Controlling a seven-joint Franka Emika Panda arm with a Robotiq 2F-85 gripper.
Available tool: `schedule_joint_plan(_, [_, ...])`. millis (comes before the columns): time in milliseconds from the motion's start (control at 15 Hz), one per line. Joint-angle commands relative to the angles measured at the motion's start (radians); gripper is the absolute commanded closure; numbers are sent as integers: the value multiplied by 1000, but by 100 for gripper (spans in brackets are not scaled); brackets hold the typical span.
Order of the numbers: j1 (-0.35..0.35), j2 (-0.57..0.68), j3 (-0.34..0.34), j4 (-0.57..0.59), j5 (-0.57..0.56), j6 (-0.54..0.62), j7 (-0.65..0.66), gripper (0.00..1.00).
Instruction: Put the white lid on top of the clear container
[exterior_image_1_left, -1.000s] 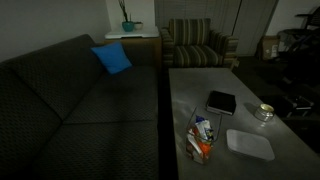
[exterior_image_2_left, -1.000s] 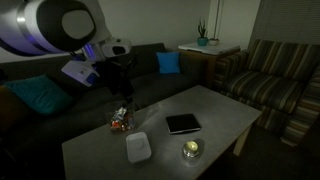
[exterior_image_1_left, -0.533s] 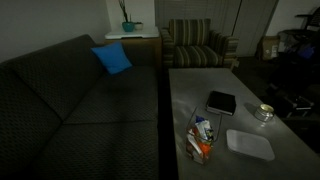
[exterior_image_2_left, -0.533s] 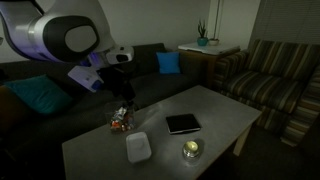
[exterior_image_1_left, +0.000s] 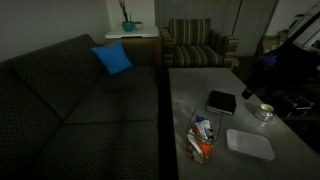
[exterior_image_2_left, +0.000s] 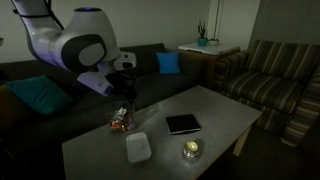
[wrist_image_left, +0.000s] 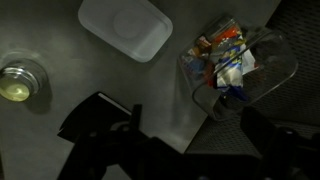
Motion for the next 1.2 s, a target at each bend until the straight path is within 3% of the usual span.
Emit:
schedule_joint_plan(0, [-177, 222, 146, 174, -59, -5, -140, 0])
schedule_joint_plan(133, [-255, 311, 212, 243, -99, -73, -210, 0])
schedule_joint_plan(267, [-286, 375, 231, 302, -111, -166, -268, 0])
schedule_joint_plan(667, [-171, 478, 122, 494, -45, -390, -304, 0])
schedule_joint_plan(867, [-134, 529, 103, 582, -7, -482, -299, 0])
schedule_joint_plan(933, [-148, 491, 108, 515, -3, -421, -309, 0])
schedule_joint_plan(1133, [-124, 523, 101, 567, 8, -456, -306, 0])
